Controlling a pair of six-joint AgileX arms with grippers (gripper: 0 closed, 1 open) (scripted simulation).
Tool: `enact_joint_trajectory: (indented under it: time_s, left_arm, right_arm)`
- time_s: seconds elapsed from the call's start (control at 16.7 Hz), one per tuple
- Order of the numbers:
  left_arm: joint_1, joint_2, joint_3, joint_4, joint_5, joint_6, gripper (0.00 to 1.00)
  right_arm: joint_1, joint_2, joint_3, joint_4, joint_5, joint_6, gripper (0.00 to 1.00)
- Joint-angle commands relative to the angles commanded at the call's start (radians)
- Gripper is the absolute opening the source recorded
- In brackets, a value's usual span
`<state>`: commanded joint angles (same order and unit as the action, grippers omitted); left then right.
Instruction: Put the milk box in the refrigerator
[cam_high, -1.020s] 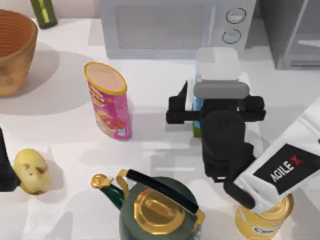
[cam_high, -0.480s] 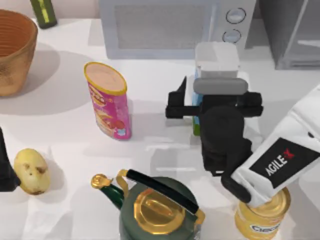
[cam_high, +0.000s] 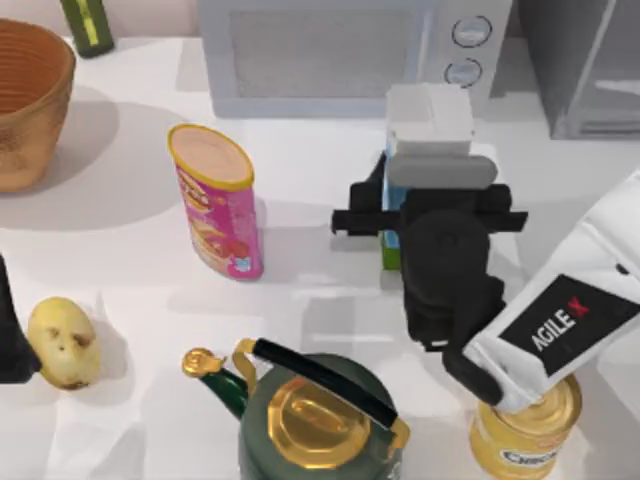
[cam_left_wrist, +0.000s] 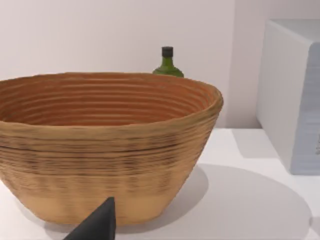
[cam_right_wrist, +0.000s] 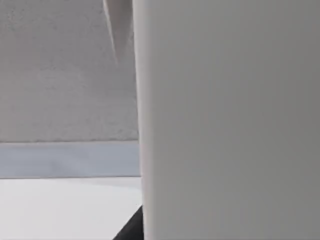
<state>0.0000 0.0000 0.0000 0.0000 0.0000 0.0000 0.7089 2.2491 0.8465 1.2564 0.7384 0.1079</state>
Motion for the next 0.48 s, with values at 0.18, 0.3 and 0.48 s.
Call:
enact_joint_trajectory:
  time_s: [0.18, 0.3, 0.48]
  left_arm:
    - [0.0, 0.0, 0.0, 0.0, 0.0, 0.0, 1.0]
    - [0.0, 0.0, 0.0, 0.0, 0.0, 0.0, 1.0]
    - [0.0, 0.0, 0.0, 0.0, 0.0, 0.0, 1.0]
  right_arm:
    - [0.0, 0.0, 0.0, 0.0, 0.0, 0.0, 0.17]
    - [0.0, 0.0, 0.0, 0.0, 0.0, 0.0, 0.02]
    - [0.0, 0.0, 0.0, 0.0, 0.0, 0.0, 0.0]
